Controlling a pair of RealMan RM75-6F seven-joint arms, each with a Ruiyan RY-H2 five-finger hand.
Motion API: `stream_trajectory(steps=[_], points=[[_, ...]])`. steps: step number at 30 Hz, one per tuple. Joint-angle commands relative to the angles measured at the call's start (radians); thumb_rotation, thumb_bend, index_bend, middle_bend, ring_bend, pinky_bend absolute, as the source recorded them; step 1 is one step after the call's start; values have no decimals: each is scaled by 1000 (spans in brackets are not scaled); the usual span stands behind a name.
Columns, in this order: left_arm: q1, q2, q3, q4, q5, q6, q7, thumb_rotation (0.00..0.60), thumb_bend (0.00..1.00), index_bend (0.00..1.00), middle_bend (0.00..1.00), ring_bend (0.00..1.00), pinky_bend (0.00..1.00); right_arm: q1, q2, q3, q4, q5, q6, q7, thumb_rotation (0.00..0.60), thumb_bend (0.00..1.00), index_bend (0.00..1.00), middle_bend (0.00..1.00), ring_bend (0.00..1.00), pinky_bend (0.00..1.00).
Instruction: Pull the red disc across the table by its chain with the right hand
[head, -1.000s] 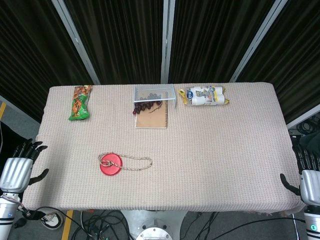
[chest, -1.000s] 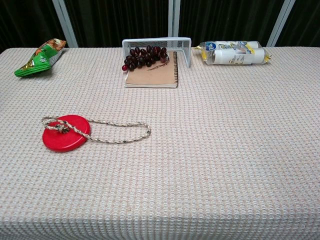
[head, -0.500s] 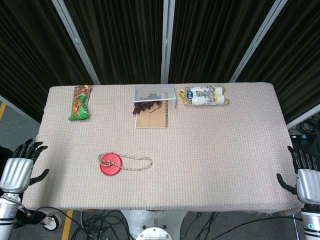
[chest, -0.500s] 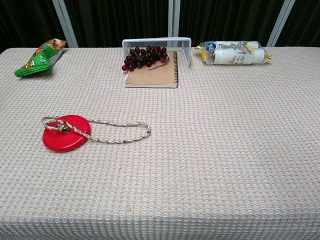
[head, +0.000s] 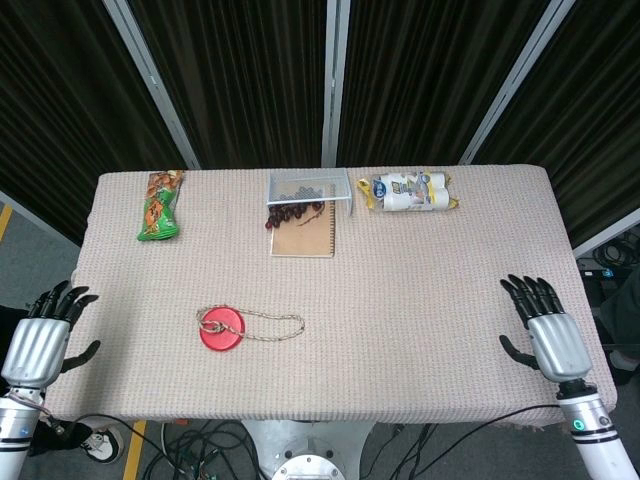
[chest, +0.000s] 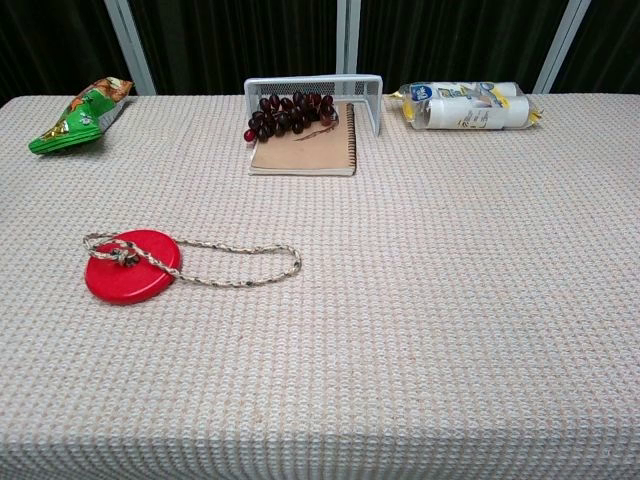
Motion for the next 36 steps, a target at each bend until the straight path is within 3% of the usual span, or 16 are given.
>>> stream_trajectory(steps=[1, 7, 13, 17, 26, 36], points=[[1, 1, 0, 0, -1, 2, -1, 600, 207, 220, 157, 74, 171, 103, 9, 10, -87, -46, -116, -95, 600, 214, 0, 66, 0, 0], [2, 5, -1, -2, -2, 2, 0, 600, 208, 221, 157, 74, 171, 278, -43, 64, -181, -20, -333, -192, 600, 215, 0, 70, 0, 0], [5, 6, 3, 2, -7, -3, -6, 600, 207, 221, 157, 74, 171, 454, -126, 134, -236, 111, -563, -222, 600, 227, 0, 84, 0, 0], [7, 8, 4, 7, -6, -1, -14, 600, 207, 228, 157, 74, 171, 535, -198, 142, -215, 208, -665, -278, 600, 252, 0, 94, 0, 0], [13, 3, 5, 28, -13, -1, -38, 600, 208, 229, 157, 74, 171, 627, -324, 123, -133, 322, -725, -359, 600, 253, 0, 138, 0, 0], [16, -1, 4, 46, -14, 1, -53, 600, 208, 229, 157, 74, 171, 679, -374, 98, -90, 393, -738, -380, 600, 253, 0, 230, 0, 0]])
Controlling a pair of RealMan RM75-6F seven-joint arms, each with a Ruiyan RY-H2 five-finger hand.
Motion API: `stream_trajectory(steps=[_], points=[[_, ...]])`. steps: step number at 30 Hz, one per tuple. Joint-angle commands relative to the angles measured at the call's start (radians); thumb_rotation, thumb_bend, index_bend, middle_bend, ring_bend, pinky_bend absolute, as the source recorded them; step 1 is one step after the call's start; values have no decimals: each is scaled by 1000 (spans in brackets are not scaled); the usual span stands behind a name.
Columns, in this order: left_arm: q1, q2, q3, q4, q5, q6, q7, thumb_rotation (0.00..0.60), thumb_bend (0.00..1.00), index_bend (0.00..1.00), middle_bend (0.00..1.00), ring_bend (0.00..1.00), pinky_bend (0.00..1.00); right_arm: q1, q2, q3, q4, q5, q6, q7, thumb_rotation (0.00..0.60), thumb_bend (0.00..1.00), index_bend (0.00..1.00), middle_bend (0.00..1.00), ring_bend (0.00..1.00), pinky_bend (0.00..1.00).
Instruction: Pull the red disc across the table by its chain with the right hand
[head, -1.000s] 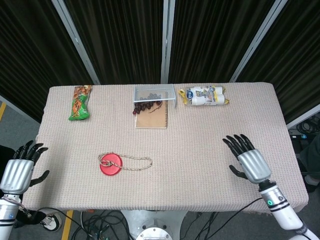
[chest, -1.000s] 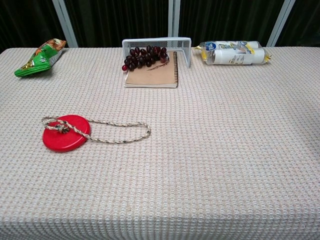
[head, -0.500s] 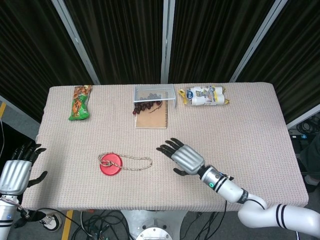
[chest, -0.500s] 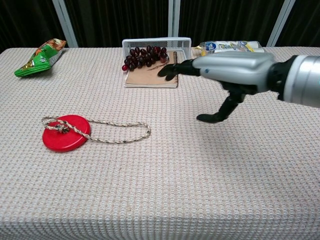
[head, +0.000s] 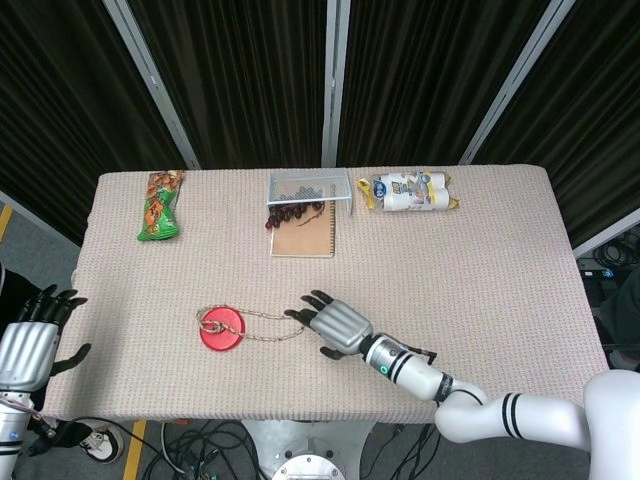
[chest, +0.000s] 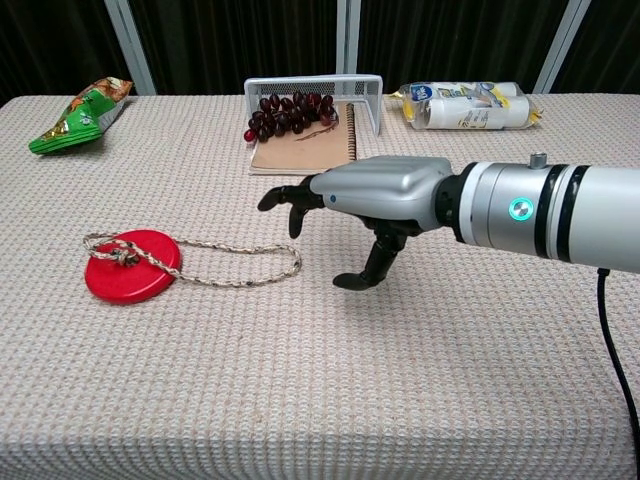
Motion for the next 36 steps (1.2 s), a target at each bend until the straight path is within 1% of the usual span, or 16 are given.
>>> stream_trajectory(steps=[1, 8, 18, 23, 28, 31, 36], points=[[1, 0, 0, 1, 0, 1, -1, 600, 208, 229, 157, 74, 171, 13, -11, -8, 10, 9, -4, 2, 600, 254, 0, 230, 0, 0], [3, 0, 0, 9, -3, -1, -9, 600, 207, 229, 157, 74, 171, 39, -35, -22, 37, 31, -11, 17, 600, 259, 0, 232, 0, 0], [3, 0, -2, 17, -6, -2, -17, 600, 208, 232, 157, 74, 171, 68, -58, -48, 59, 60, -10, 0, 600, 263, 0, 250, 0, 0], [6, 4, -3, 13, -8, 0, -17, 600, 207, 232, 157, 74, 171, 77, -57, -57, 59, 75, -1, -12, 600, 263, 0, 325, 0, 0], [6, 3, -1, 15, -9, -4, -20, 600, 208, 231, 157, 74, 171, 79, -51, -58, 51, 94, 3, 6, 600, 272, 0, 443, 2, 0], [7, 3, -1, 16, -9, -5, -21, 600, 207, 232, 157, 74, 171, 83, -46, -59, 52, 111, -5, 17, 600, 281, 0, 506, 19, 0], [8, 2, 0, 20, -9, -6, -24, 600, 207, 232, 157, 74, 171, 90, -40, -65, 52, 139, -12, 25, 600, 303, 0, 549, 45, 0]])
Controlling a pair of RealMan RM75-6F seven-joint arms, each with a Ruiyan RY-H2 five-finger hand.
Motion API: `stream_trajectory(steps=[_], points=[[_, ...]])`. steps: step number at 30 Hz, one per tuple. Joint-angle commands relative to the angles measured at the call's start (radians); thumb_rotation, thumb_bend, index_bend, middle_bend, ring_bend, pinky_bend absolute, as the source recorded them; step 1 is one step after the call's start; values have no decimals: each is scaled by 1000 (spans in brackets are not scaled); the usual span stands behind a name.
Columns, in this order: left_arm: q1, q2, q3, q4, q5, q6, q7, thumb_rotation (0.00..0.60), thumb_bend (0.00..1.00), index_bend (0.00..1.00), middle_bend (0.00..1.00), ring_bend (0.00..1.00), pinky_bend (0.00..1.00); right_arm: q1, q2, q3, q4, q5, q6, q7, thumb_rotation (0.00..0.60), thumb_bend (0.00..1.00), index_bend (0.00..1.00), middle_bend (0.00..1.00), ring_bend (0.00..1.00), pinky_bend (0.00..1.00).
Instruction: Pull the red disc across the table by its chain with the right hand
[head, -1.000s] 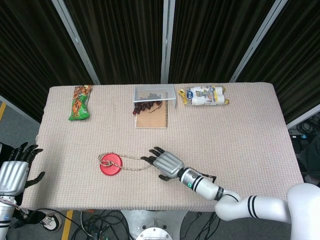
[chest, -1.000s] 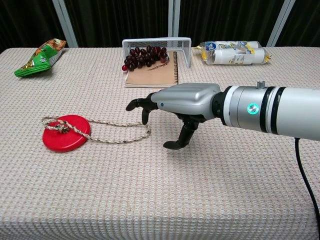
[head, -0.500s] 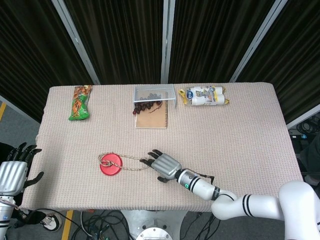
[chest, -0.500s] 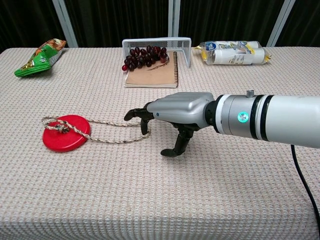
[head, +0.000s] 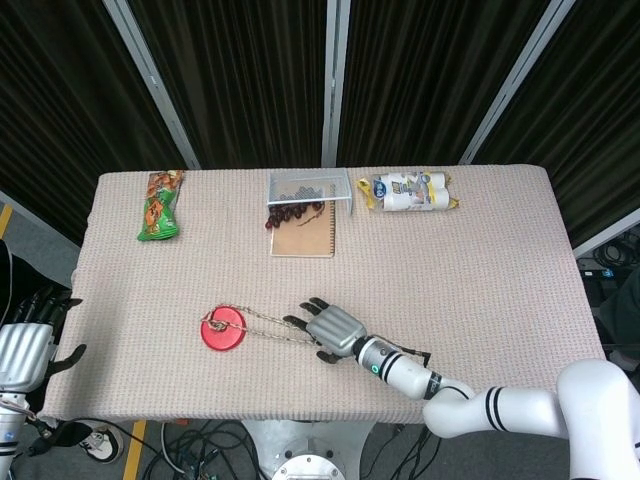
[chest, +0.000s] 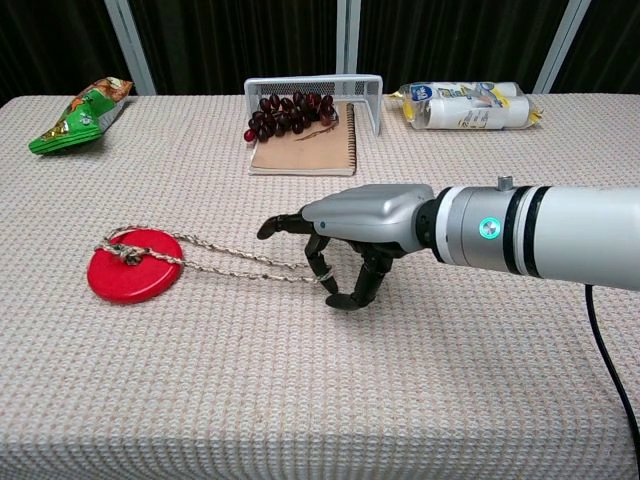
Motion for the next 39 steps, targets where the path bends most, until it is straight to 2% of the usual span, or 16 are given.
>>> stream_trajectory(steps=[1, 3, 4, 5, 7, 9, 10, 11, 12, 14, 19, 28, 31, 39], points=[[0, 0, 0, 1, 0, -1, -1, 600, 207, 232, 157, 74, 171, 3, 4, -3, -1, 12, -1, 5, 600, 315, 0, 557, 53, 0], [1, 0, 0, 2, -1, -1, -4, 600, 208, 232, 157, 74, 171, 3, 6, -4, 0, 15, 12, 1, 600, 348, 29, 581, 85, 0], [1, 0, 0, 3, 0, 0, -5, 600, 208, 232, 157, 74, 171, 1, 6, -6, 0, 16, 23, -3, 600, 370, 86, 598, 112, 0], [1, 0, 0, 3, 0, 0, -6, 600, 208, 232, 157, 74, 171, -2, 6, -6, 0, 17, 35, -6, 600, 389, 156, 615, 140, 0], [1, 0, 0, 4, 0, -1, -7, 600, 208, 232, 157, 74, 171, -11, 4, -7, 1, 13, 67, -16, 600, 441, 383, 659, 234, 28], [2, -1, 0, 5, -1, -1, -9, 600, 208, 232, 157, 74, 171, -26, 3, -8, 0, 2, 106, -18, 600, 481, 570, 709, 350, 169], [2, -1, 0, 5, -2, -2, -9, 600, 208, 232, 157, 74, 171, -37, 3, -8, -1, -9, 132, -13, 600, 503, 644, 740, 413, 293], [2, 0, 1, 5, -3, -3, -10, 600, 208, 232, 157, 74, 171, -46, 4, -8, 0, -18, 148, -6, 600, 518, 688, 760, 451, 372], [2, 0, 1, 5, -3, -4, -10, 600, 208, 232, 157, 74, 171, -55, 7, -9, -1, -25, 159, 4, 600, 551, 764, 790, 510, 495], [2, 0, 1, 4, -2, -4, -10, 600, 208, 232, 157, 74, 172, -74, 24, -12, -5, -38, 177, 32, 600, 606, 859, 827, 571, 623], [1, 0, 0, 2, -1, -5, -7, 600, 207, 232, 157, 74, 187, -124, 96, -30, -19, -72, 219, 85, 600, 686, 919, 847, 604, 657], [-2, -6, 0, 7, -3, -12, -9, 600, 207, 232, 157, 74, 187, -270, 276, -46, 12, -67, 312, 276, 600, 721, 931, 852, 606, 659], [-2, -10, 2, 13, -7, -19, -11, 600, 208, 232, 157, 74, 187, -338, 333, -52, 56, -43, 335, 376, 600, 725, 935, 853, 607, 659], [-4, -9, 2, 4, -6, -21, 3, 600, 208, 232, 157, 74, 187, -503, 414, -70, 204, -14, 381, 605, 600, 740, 937, 854, 607, 659]])
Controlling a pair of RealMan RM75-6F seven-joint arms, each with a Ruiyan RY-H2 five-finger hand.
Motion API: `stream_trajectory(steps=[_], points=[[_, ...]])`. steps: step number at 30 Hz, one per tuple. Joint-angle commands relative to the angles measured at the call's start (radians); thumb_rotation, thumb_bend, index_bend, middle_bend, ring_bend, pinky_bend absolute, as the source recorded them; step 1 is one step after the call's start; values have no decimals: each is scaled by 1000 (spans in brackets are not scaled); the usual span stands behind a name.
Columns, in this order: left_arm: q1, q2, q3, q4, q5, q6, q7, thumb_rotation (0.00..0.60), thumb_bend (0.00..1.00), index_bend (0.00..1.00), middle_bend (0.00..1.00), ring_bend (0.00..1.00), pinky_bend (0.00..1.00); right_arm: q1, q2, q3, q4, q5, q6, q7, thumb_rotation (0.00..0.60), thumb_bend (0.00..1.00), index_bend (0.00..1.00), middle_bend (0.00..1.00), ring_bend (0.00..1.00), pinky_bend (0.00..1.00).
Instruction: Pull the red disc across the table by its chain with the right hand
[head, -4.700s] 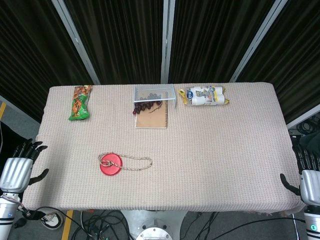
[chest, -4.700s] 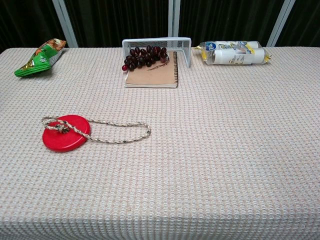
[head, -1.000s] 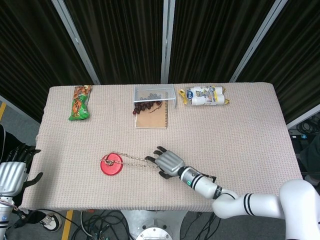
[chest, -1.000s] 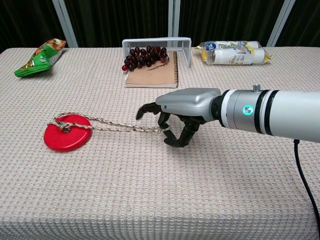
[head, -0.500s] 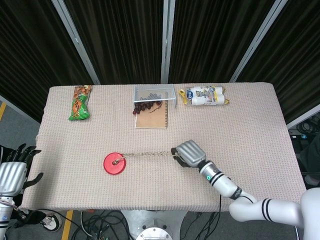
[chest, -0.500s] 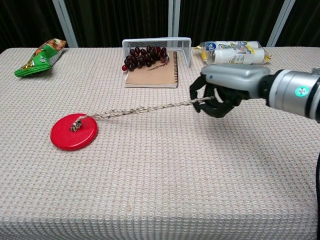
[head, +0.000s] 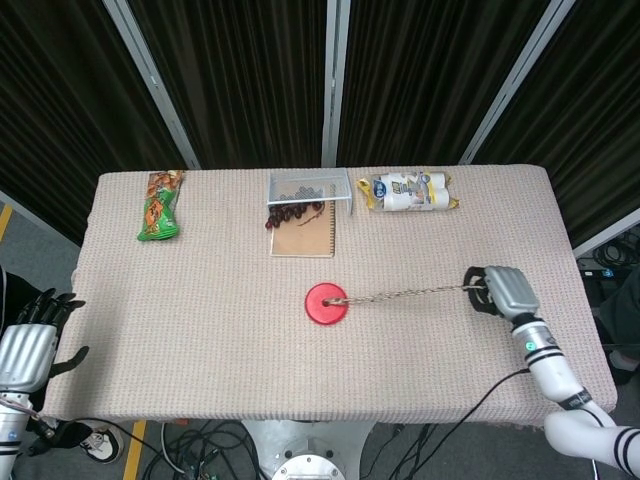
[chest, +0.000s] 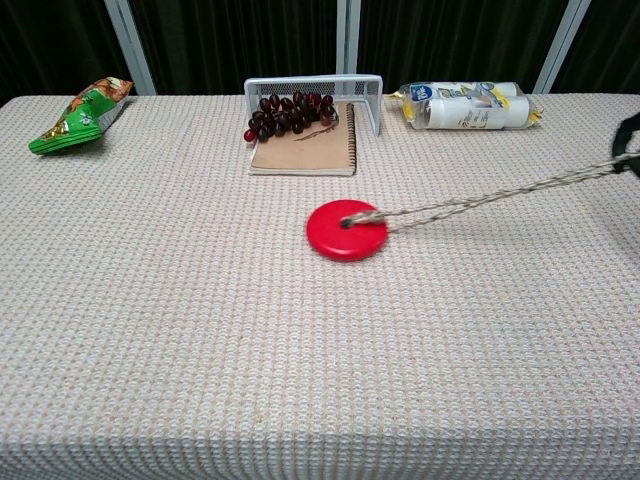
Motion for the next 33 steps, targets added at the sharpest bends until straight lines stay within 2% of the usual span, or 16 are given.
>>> stream_trajectory(steps=[1, 4, 9, 14, 19, 27, 31, 32, 33], points=[[-2, 1, 1, -5, -2, -6, 6, 600, 208, 232, 157, 74, 187, -97, 52, -15, 88, 17, 30, 123, 600, 740, 937, 854, 607, 659], [-6, -1, 2, -14, 1, -11, 19, 600, 207, 232, 157, 74, 187, -153, 66, -11, 148, 27, 45, 200, 600, 740, 938, 854, 607, 659], [-11, -5, 1, -27, -3, -20, 42, 600, 207, 232, 157, 74, 187, -225, 76, 24, 228, 62, 71, 302, 600, 743, 938, 855, 609, 659], [-12, -5, 3, -34, -6, -25, 52, 600, 207, 232, 157, 74, 187, -260, 69, 70, 261, 106, 79, 323, 600, 758, 941, 862, 616, 662], [-10, -2, 2, -33, -9, -23, 49, 600, 208, 232, 157, 74, 187, -256, 40, 136, 241, 131, 122, 293, 600, 763, 942, 863, 616, 663], [-7, 0, 3, -30, -13, -20, 45, 600, 207, 232, 157, 74, 187, -183, -21, 154, 62, -102, 250, 226, 600, 766, 946, 862, 616, 663], [-4, 5, 0, -32, -17, -16, 45, 600, 208, 234, 157, 74, 187, -148, -23, 117, -13, -216, 233, 223, 600, 766, 943, 861, 616, 663], [-2, 6, 1, -32, -18, -15, 43, 600, 208, 235, 157, 74, 187, -142, -18, 106, -28, -231, 220, 206, 600, 746, 925, 858, 609, 657], [-1, 6, 2, -32, -19, -15, 42, 600, 207, 235, 157, 74, 187, -139, -12, 93, -36, -239, 206, 184, 600, 682, 872, 832, 572, 625]])
